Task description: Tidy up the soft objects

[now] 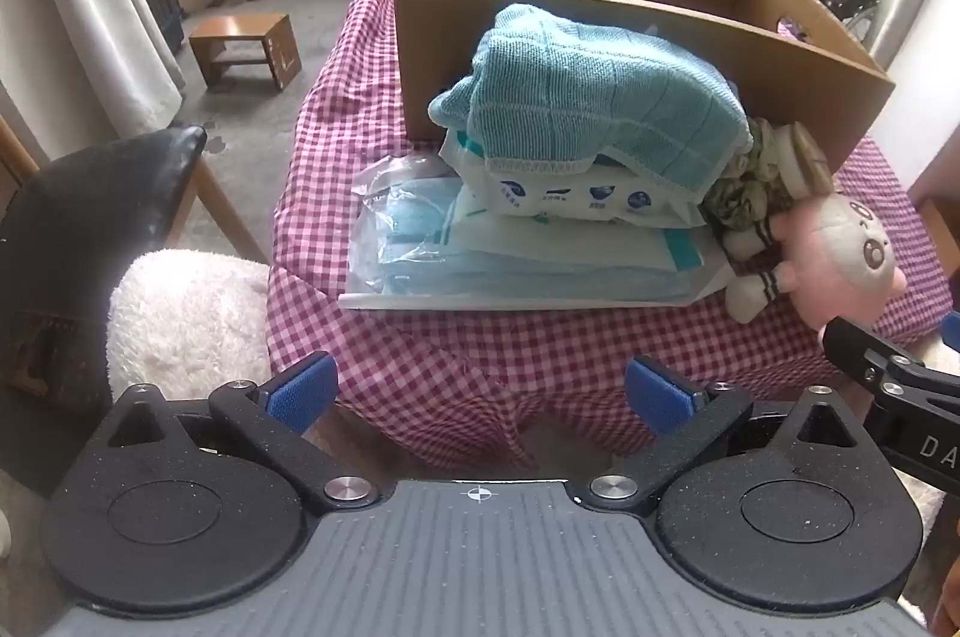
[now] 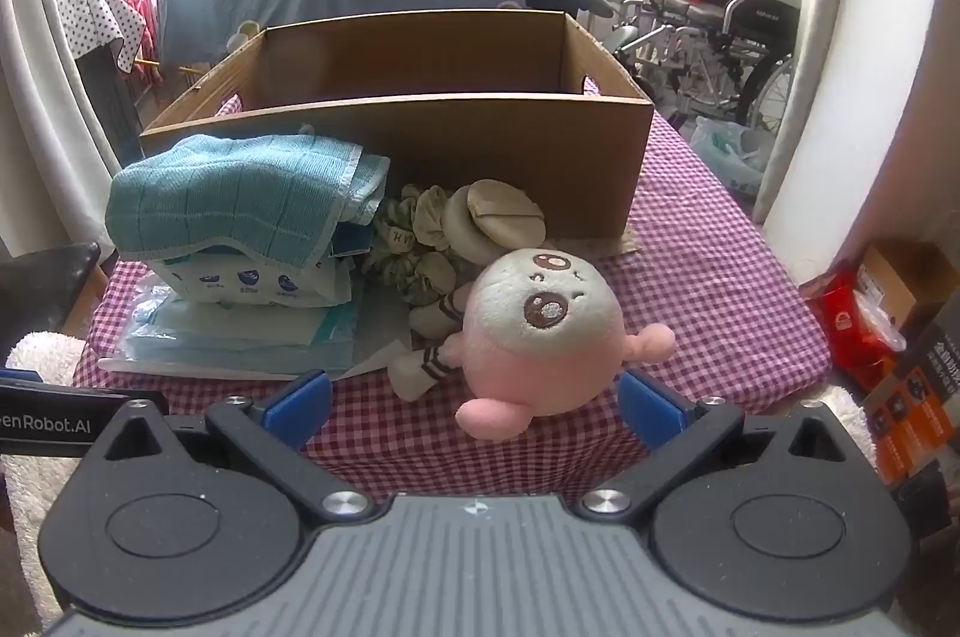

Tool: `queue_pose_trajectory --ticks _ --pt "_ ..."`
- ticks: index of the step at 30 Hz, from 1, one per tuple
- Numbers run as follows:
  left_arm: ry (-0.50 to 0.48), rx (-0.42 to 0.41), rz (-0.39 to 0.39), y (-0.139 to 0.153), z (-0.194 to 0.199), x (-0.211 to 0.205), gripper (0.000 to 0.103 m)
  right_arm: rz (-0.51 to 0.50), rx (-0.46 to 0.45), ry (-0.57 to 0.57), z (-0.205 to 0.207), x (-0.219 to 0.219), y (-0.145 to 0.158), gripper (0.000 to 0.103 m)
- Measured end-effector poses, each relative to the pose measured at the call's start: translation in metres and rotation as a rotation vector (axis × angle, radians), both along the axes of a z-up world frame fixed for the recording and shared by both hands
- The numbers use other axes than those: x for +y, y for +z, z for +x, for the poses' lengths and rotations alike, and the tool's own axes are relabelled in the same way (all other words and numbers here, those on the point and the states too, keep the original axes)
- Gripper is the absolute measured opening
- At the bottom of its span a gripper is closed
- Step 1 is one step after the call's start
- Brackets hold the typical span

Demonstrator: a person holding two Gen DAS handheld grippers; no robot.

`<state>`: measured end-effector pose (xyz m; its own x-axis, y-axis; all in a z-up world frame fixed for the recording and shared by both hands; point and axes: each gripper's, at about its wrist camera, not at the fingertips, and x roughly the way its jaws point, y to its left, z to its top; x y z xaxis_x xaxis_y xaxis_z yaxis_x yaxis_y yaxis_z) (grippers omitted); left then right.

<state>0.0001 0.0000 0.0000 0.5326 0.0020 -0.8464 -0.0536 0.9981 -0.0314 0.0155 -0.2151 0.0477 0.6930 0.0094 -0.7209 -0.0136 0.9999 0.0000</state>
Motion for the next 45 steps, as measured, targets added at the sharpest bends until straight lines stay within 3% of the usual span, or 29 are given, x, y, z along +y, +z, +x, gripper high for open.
queue_pose_trajectory --ticks 45 --pt "0.009 0.025 0.011 -0.003 0.002 0.000 0.103 0.019 0.029 0.014 0.006 -0.009 -0.002 0.103"
